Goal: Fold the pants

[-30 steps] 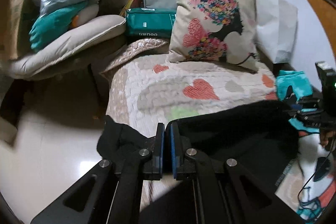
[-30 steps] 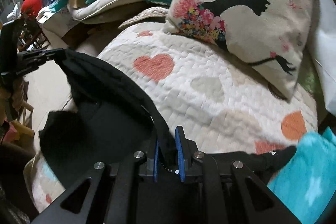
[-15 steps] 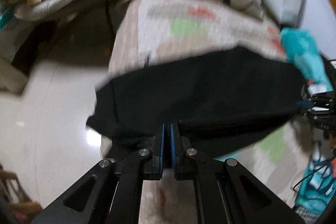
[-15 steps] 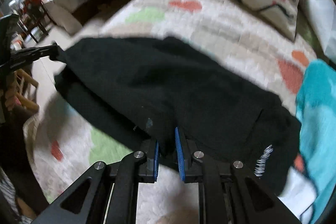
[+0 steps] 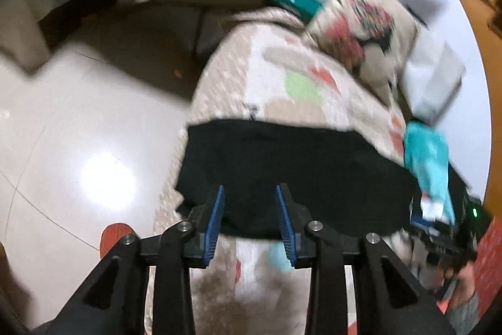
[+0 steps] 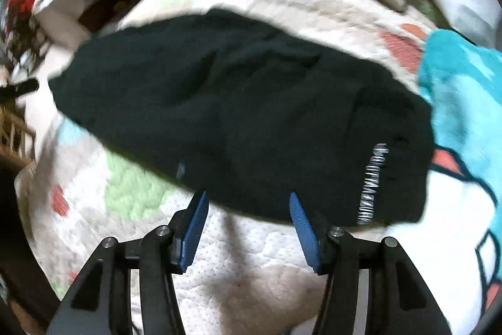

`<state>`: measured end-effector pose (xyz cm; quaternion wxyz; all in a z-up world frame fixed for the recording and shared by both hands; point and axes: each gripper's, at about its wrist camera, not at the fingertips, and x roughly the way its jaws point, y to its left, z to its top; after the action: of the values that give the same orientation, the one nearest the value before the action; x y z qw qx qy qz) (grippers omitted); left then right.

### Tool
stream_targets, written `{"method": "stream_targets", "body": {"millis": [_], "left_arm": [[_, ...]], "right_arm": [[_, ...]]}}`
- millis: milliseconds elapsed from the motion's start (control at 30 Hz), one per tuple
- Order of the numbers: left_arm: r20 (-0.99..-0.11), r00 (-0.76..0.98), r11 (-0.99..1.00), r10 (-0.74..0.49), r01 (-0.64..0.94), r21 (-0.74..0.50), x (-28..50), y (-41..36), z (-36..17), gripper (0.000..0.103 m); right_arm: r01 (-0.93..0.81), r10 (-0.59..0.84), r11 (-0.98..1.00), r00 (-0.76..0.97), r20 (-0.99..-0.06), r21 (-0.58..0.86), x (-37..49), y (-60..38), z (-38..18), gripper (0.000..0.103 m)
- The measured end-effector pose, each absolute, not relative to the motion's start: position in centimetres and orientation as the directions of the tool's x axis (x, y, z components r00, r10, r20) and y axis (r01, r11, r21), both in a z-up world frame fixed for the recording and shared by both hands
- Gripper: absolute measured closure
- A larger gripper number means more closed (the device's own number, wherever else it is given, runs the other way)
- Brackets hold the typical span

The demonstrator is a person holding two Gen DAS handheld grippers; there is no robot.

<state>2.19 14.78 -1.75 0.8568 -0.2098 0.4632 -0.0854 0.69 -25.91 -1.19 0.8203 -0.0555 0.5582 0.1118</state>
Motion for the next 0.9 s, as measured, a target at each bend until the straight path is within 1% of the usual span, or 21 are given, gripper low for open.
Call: {"method": "stream_targets", "body": {"millis": [33, 100, 167, 200, 300, 367, 433, 500, 567, 600, 667, 767, 900], "left_arm": [[-0.768, 0.556, 0.902, -0.318, -0.071, -0.425, 2.8, 14.6, -1.8, 0.07], [-0.809, 0.53, 0.927, -0.253, -0.105, -0.359, 4.1, 13.4, -2.2, 0.07], [-0.85, 0.491, 0.945, -0.191, -0.141, -0.294, 5.6, 11.8, -3.3, 0.07], [-0.861, 0.474, 0.945, -0.183, -0.157, -0.287, 6.0, 11.4, -3.9, 0.07], [-0.884, 0.417, 0.937, -0.209, -0.172, -0.303, 7.2, 10.0, -6.2, 0.07], [-0.898, 0.385, 0.947, -0.211, -0.146, -0.286, 7.1, 9.3, -7.7, 0.07], [-0.906, 0.372, 0.957, -0.199, -0.125, -0.262, 6.6, 9.0, -8.5, 0.07], [-0.907, 0.379, 0.966, -0.182, -0.104, -0.238, 6.4, 8.7, -8.3, 0.068], [-0.911, 0.374, 0.969, -0.174, -0.099, -0.225, 6.1, 8.3, -8.3, 0.062], [-0.913, 0.372, 0.97, -0.166, -0.102, -0.219, 6.0, 8.1, -8.3, 0.062], [-0.919, 0.373, 0.979, -0.128, -0.102, -0.178, 6.0, 7.4, -8.3, 0.06], [-0.921, 0.38, 0.984, -0.081, -0.115, -0.134, 5.9, 6.6, -8.3, 0.058], [-0.915, 0.397, 0.979, -0.073, -0.145, -0.141, 5.5, 7.0, -8.4, 0.055]], "right_arm": [[-0.229, 0.141, 0.972, 0.372, -0.917, 0.057, 0.7, -26.2, -0.6, 0.044], [-0.206, 0.174, 0.974, 0.402, -0.899, 0.096, 1.3, -26.5, 0.2, 0.044], [-0.187, 0.174, 0.977, 0.421, -0.89, 0.102, 2.1, -26.3, 0.6, 0.044], [-0.178, 0.166, 0.979, 0.426, -0.89, 0.097, 2.7, -25.6, 0.7, 0.044], [-0.161, 0.142, 0.984, 0.424, -0.894, 0.08, 4.3, -24.9, 0.2, 0.044], [-0.142, 0.107, 0.989, 0.432, -0.896, 0.05, 4.9, -25.4, -0.1, 0.045], [-0.085, 0.064, 0.996, 0.447, -0.892, 0.03, 5.9, -27.5, -0.1, 0.045], [-0.005, 0.037, 0.999, 0.467, -0.883, 0.04, 6.9, -30.0, 0.4, 0.045], [0.089, 0.034, 0.992, 0.482, -0.875, 0.087, 8.1, -33.4, 1.0, 0.044], [0.127, 0.03, 0.986, 0.489, -0.872, 0.105, 8.6, -34.9, 1.2, 0.044], [0.147, 0.027, 0.983, 0.489, -0.872, 0.113, 9.5, -36.0, 1.5, 0.044], [0.074, 0.05, 0.993, 0.471, -0.881, 0.096, 11.6, -33.9, 1.6, 0.044], [-0.158, 0.143, 0.984, 0.43, -0.891, 0.082, 15.3, -27.0, 0.4, 0.044]]}}
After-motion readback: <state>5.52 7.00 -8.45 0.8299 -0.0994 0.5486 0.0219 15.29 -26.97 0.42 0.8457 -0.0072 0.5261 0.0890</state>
